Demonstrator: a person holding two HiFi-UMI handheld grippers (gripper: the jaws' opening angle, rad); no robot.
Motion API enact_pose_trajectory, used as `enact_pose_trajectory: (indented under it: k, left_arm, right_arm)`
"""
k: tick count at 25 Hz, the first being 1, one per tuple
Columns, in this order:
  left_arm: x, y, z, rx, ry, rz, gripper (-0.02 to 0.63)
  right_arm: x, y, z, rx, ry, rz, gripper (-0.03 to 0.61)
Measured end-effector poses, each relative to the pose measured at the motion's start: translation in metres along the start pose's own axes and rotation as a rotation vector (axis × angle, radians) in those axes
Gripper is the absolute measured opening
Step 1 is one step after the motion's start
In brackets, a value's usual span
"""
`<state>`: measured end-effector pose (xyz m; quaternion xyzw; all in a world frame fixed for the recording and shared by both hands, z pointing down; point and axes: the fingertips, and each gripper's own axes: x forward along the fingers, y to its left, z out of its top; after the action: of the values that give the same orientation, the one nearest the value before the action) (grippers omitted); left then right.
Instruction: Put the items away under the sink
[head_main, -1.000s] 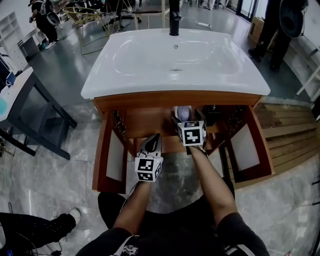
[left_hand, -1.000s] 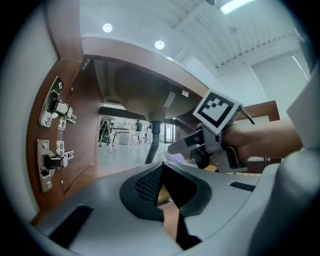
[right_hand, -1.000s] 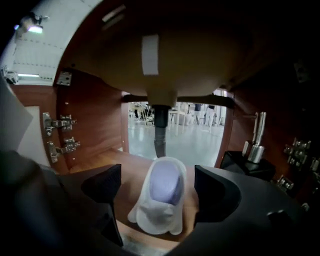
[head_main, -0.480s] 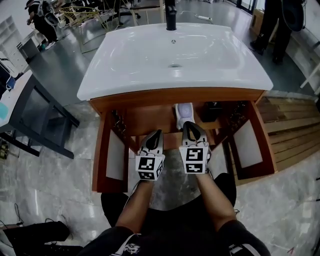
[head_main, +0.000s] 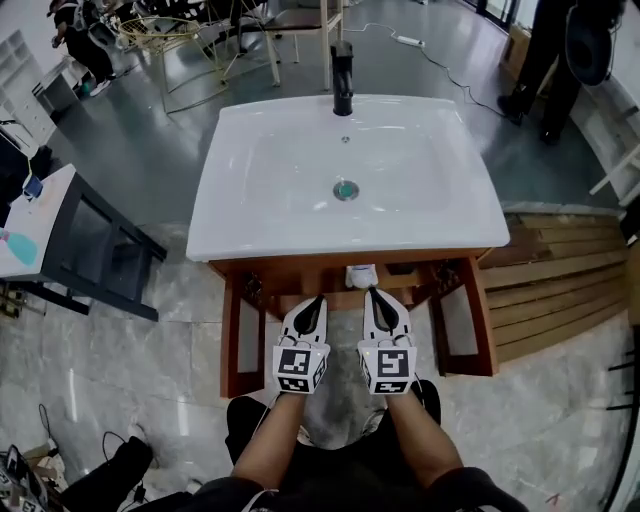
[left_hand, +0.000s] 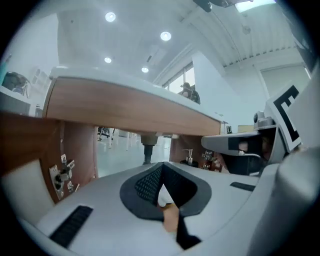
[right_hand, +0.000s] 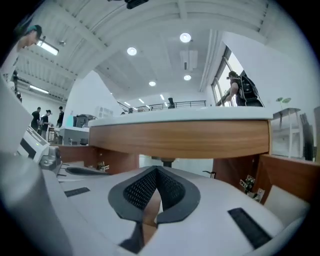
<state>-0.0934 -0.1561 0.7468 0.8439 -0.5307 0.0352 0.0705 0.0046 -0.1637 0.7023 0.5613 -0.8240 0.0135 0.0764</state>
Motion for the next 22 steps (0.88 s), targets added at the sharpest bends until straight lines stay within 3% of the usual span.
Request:
enact_pose_trajectory:
  k: [7,15,18,22]
  left_arm:
    - [-0.051,-0.037,0.118,-0.035,0.096,-0.046,0.006]
    - [-0.092,-0.065,0.270,0.033,0.059,-0.075,0.006]
    - [-0.104,-0.072,0.304,0.047,0.035,-0.089,0.006]
    - [-0.121,-0.081,0.323,0.077,0.029,-0.108,0.006]
  right_arm:
    - [-0.059,0.005,0.126,0.039,0.060,0.054,0.023]
    - [-0.109,0.012,0.267,0.007,0.054,0.097,0.023]
    - [-0.124,0.012,0.292,-0.022,0.050,0.088,0.023]
    - [-0.141,0.020,0.311,-0.037,0.042,0.098,0.023]
